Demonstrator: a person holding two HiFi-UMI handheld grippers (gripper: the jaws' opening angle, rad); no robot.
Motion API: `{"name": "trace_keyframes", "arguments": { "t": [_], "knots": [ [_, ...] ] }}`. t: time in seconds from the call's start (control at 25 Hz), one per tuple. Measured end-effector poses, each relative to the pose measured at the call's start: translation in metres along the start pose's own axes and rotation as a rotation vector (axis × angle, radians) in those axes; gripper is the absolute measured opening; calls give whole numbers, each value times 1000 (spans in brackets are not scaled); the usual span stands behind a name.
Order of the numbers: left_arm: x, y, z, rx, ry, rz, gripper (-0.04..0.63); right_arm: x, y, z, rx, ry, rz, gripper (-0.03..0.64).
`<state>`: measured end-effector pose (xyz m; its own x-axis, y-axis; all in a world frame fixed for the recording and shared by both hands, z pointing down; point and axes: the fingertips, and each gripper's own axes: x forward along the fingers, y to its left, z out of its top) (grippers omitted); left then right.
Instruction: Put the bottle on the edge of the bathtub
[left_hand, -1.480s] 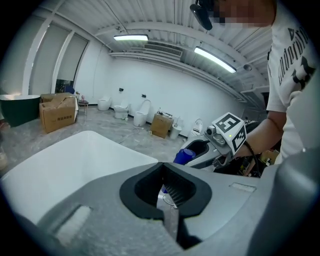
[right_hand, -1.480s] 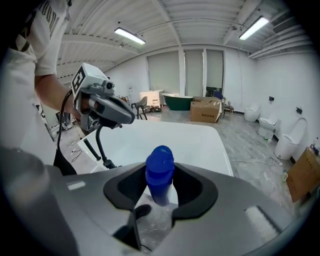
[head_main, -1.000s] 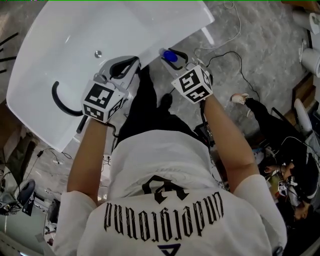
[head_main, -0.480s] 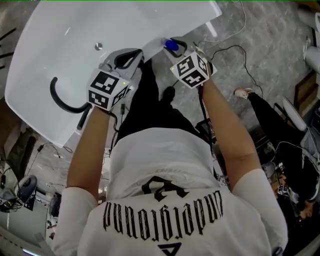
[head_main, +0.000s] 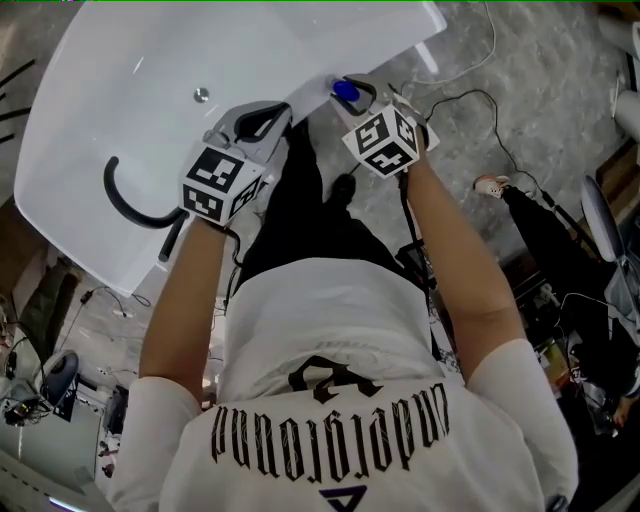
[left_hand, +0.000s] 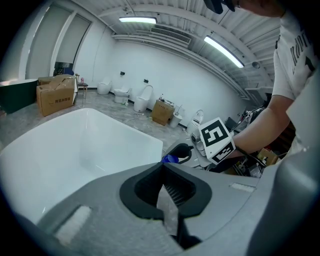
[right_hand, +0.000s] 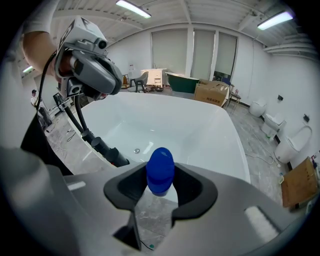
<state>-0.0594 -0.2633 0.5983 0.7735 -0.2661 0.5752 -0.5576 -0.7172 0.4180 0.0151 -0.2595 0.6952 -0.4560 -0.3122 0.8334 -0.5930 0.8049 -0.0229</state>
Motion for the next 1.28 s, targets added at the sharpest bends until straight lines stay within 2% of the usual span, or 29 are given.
{"name": "trace_keyframes", "arguments": {
  "t": [0.12, 0.28, 0.68, 0.84, 1.04, 1.28],
  "knots": [
    [0, 0, -2, -1, 2, -1, 6, 1, -2, 1, 11, -10, -5, 153],
    [0, 1, -4, -4, 5, -4, 6, 4, -1, 1, 25, -17, 1, 204],
    [-3, -6, -9, 0, -5, 11, 5, -6, -1, 5, 15, -44, -13, 222],
    [-6, -32, -7, 3, -8, 25, 6, -35, 8, -2, 21, -58, -17, 224],
    [-14, -60, 1, 48, -42, 44, 6, -76, 14, 0, 43, -109, -49, 218],
    [-34, -114, 6, 91, -92, 67, 6, -154, 43, 2, 43, -194, -77, 190]
  ]
}}
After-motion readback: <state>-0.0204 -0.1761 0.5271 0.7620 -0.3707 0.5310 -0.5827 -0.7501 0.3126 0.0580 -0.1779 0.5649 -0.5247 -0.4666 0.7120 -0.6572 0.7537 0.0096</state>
